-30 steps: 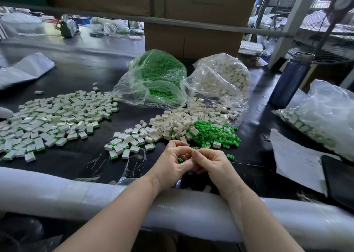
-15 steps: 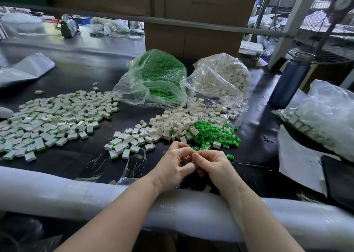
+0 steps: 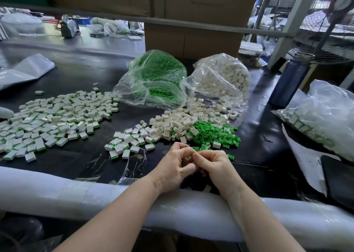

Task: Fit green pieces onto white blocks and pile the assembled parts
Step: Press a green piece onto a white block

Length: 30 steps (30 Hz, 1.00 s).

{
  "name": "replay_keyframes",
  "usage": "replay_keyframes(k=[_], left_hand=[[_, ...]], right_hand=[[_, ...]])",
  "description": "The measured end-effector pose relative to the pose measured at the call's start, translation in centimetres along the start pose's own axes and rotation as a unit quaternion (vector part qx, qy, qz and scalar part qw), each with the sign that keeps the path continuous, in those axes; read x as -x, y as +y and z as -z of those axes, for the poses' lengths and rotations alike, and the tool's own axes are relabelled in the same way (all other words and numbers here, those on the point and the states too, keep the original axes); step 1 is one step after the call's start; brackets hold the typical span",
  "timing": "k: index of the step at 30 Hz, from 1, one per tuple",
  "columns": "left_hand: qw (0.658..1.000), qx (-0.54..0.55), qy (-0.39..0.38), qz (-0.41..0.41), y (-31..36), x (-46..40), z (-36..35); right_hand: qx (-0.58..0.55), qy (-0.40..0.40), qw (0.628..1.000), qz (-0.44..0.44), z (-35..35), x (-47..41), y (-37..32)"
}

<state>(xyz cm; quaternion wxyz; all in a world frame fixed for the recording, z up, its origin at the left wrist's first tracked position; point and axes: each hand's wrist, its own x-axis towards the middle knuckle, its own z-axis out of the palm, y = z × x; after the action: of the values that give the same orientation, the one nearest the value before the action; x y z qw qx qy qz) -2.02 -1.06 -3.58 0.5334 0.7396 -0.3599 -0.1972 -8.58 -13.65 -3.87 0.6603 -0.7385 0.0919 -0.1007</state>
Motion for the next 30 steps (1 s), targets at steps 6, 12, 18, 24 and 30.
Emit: replay_keyframes(k=[6, 12, 18, 24, 30], left_hand=[[1.0, 0.006, 0.013, -0.005, -0.01, -0.03, 0.03], [0.998, 0.017, 0.06, 0.007, -0.56, -0.24, 0.23], [0.997, 0.013, 0.068, 0.02, -0.57, -0.26, 0.22], [0.998, -0.022, 0.063, 0.018, -0.45, -0.21, 0.22], [0.995, -0.026, 0.092, 0.025, -0.67, -0.29, 0.12]], right_hand=[[-0.02, 0.002, 1.0, 0.007, -0.14, 0.09, -0.09], [-0.01, 0.057, 0.998, 0.021, -0.2, -0.11, 0.07], [0.024, 0.098, 0.994, 0.048, 0.09, 0.0, 0.14], [0.139, 0.113, 0.982, 0.056, -0.08, -0.21, 0.36], [0.165, 0.138, 0.974, 0.074, -0.1, -0.22, 0.18]])
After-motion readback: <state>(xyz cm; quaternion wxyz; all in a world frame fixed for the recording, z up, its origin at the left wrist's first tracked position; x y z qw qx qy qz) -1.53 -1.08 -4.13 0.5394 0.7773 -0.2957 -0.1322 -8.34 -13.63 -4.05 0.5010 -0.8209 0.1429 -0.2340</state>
